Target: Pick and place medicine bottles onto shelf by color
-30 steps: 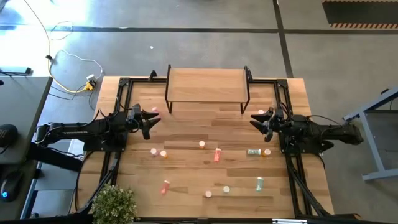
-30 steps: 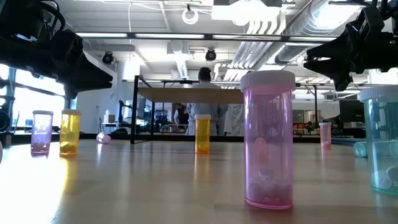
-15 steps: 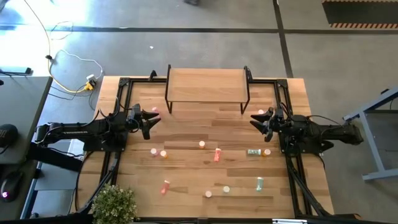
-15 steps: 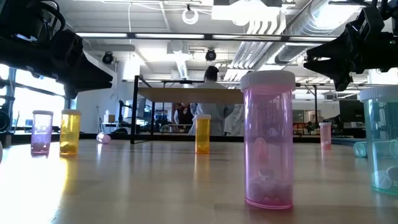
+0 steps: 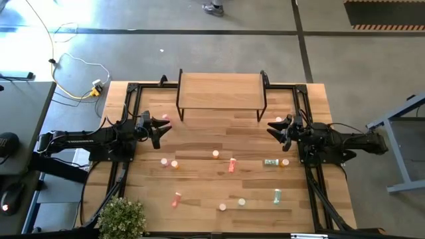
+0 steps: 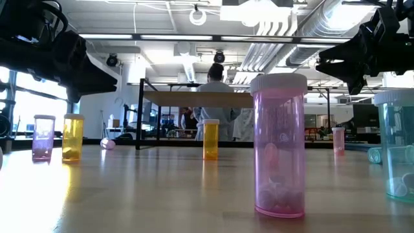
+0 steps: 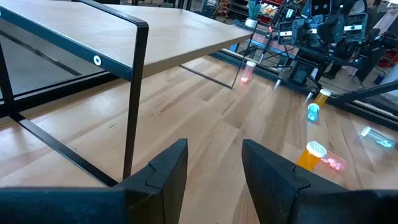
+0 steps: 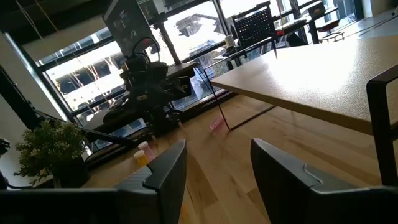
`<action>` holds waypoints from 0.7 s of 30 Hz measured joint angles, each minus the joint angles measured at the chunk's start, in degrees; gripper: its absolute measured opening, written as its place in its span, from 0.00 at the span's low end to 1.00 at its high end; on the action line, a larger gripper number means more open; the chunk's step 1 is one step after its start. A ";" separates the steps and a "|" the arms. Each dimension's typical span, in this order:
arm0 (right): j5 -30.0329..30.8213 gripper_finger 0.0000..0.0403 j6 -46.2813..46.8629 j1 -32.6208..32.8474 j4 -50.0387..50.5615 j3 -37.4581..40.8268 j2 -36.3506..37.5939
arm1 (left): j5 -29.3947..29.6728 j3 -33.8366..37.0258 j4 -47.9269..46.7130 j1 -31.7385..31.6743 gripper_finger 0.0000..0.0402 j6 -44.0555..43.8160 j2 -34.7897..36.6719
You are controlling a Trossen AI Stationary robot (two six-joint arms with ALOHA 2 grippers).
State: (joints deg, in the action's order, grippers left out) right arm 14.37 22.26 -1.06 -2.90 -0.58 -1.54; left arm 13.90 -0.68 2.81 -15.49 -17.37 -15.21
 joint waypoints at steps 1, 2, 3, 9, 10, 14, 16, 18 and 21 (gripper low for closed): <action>0.01 0.42 0.00 -0.01 0.00 -0.02 0.02 | -0.01 0.02 0.02 0.00 0.36 0.00 -0.01; 0.00 0.42 0.00 -0.02 0.00 -0.02 0.02 | -0.01 0.02 0.02 0.00 0.36 0.00 -0.01; 0.00 0.42 -0.02 0.00 0.00 0.00 0.02 | -0.01 0.02 0.02 0.00 0.36 -0.01 0.01; 0.00 0.42 0.00 0.00 0.00 -0.02 0.02 | -0.01 0.02 0.05 0.00 0.36 -0.02 0.00; 0.02 0.42 -0.02 0.00 0.00 0.00 0.00 | -0.01 0.02 0.04 0.00 0.36 -0.02 0.00; 0.02 0.42 0.00 0.00 0.00 -0.02 0.00 | -0.04 0.02 0.04 0.00 0.36 -2.11 -0.02; 0.00 0.42 -0.01 -0.01 0.01 0.00 0.01 | -0.32 0.02 0.04 0.00 0.36 -4.67 -0.02; 0.02 0.42 0.00 0.00 0.00 -0.02 0.02 | -0.38 0.02 0.04 0.01 0.36 -7.15 -0.02; 0.02 0.42 -0.01 -0.01 0.00 -0.02 0.01 | -0.94 0.02 0.00 0.00 0.36 -9.84 -0.02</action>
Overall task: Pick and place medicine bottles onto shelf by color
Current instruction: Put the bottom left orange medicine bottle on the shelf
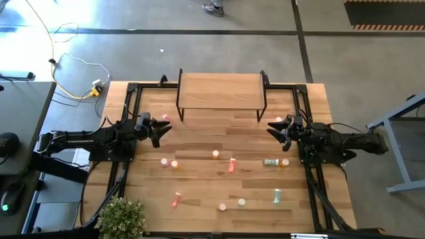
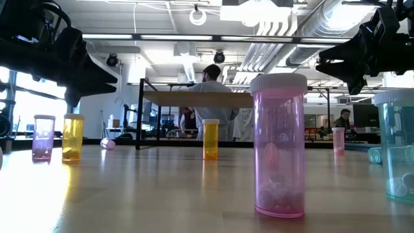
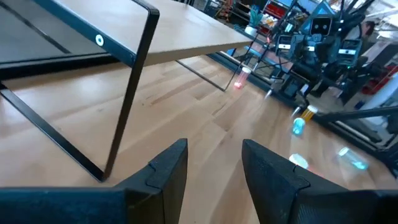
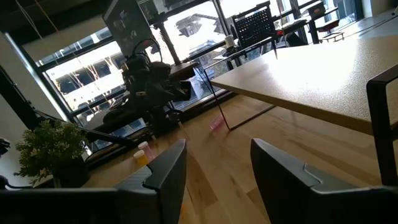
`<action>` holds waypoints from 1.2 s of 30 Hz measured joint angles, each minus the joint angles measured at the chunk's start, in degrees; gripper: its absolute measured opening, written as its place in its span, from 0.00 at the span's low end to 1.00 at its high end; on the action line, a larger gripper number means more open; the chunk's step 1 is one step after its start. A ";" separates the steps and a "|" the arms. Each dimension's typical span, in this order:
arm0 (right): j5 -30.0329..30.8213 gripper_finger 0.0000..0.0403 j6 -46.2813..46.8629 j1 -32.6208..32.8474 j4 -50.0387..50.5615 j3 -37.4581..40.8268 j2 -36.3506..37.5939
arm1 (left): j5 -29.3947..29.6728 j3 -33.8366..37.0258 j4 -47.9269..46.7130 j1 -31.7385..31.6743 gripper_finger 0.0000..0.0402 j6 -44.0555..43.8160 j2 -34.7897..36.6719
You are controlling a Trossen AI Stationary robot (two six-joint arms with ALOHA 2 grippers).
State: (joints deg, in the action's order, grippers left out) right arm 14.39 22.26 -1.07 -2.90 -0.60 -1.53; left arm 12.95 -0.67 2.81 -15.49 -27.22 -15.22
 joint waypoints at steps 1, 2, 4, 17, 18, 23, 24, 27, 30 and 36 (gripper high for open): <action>-0.02 0.42 0.00 0.00 0.00 0.00 0.00 | -0.37 0.00 -0.02 0.00 0.36 -0.45 0.00; -0.02 0.42 0.00 0.01 0.00 0.00 0.01 | -0.49 0.00 -0.03 0.00 0.36 -1.01 0.00; -0.01 0.42 -0.02 0.00 0.00 0.01 0.01 | -0.53 0.00 0.00 0.02 0.36 -1.58 0.01; 0.00 0.42 -0.01 -0.01 0.00 0.00 0.00 | -0.87 -0.74 6.51 0.00 0.54 -6.68 0.00; -0.01 0.42 0.00 0.01 0.00 0.00 0.00 | -1.55 -1.66 6.78 0.00 0.54 -5.35 0.00; -0.02 0.42 0.00 0.01 0.00 0.01 -0.01 | -6.48 -9.14 3.02 0.00 0.52 0.97 -1.48; -0.01 0.42 -0.01 0.01 0.00 0.00 0.01 | -7.36 -10.97 1.05 0.00 0.51 2.02 -2.20; -0.01 0.42 -0.01 0.01 0.00 0.01 0.00 | -9.63 -16.90 -7.10 0.02 0.50 4.40 -4.90; -0.01 0.42 -0.01 0.01 0.01 0.01 0.01 | -11.70 -22.71 -15.94 0.02 0.49 5.49 -8.17; -0.01 0.42 0.01 0.00 0.00 0.01 0.00 | -15.54 -32.14 -26.30 0.51 0.49 5.39 -15.25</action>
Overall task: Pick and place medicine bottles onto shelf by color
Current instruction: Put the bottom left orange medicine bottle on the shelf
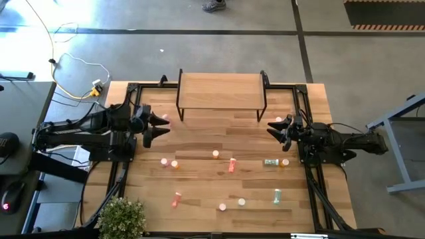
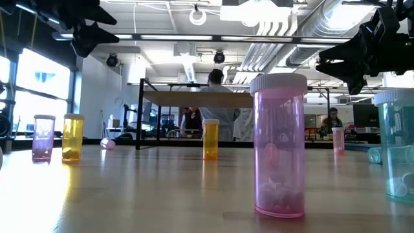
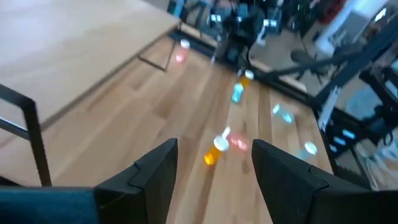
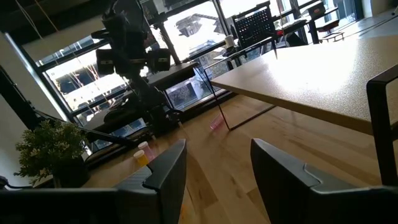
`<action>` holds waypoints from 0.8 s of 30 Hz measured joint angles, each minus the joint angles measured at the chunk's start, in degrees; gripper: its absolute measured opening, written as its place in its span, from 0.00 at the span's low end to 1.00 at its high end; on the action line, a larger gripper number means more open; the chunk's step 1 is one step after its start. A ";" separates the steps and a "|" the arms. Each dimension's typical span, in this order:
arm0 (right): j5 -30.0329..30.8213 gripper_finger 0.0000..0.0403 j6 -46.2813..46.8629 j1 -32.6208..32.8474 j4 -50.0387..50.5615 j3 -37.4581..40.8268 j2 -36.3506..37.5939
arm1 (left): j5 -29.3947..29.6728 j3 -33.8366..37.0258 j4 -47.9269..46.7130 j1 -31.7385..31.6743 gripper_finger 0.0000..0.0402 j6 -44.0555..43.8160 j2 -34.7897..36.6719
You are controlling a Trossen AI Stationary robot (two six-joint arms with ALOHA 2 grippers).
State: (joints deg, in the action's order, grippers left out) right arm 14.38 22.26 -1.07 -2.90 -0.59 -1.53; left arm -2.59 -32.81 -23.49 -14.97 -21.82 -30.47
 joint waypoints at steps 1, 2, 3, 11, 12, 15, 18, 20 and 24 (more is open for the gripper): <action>-0.01 0.42 -0.01 0.01 0.00 -0.01 0.01 | -0.54 -1.16 -0.83 0.36 0.49 0.00 -1.10; 0.00 0.42 -0.01 0.01 0.00 -0.01 0.01 | -1.15 -2.30 -1.65 0.84 0.49 -0.02 -2.30; -0.01 0.42 0.00 0.00 0.00 -0.01 0.01 | -1.82 -3.30 -2.36 1.40 0.49 -0.04 -3.47; -0.01 0.42 -0.01 0.01 0.00 -0.01 0.01 | -3.62 -8.23 -9.57 10.11 0.49 -2.38 -13.16; 0.00 0.42 -0.02 0.00 0.00 0.00 0.01 | -3.39 -8.37 -10.41 11.22 0.49 -3.06 -14.25; -0.01 0.42 -0.02 -0.01 0.00 -0.01 0.01 | -1.91 -8.40 -11.66 14.26 0.49 -4.38 -17.06; -0.01 0.42 -0.02 0.00 0.00 -0.01 0.01 | -0.51 -8.40 -11.93 16.72 0.49 -4.39 -19.77; -0.01 0.42 0.00 0.01 0.00 -0.01 0.00 | 0.81 -8.40 -11.91 18.19 0.49 -3.95 -21.58; 0.01 0.42 0.00 0.01 0.00 -0.01 0.01 | 2.19 -8.42 -11.91 20.92 0.49 -3.52 -25.50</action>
State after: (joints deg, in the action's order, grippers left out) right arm 14.39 22.26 -1.06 -2.90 -0.60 -1.52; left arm -0.40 -41.23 -35.39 5.95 -25.34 -55.98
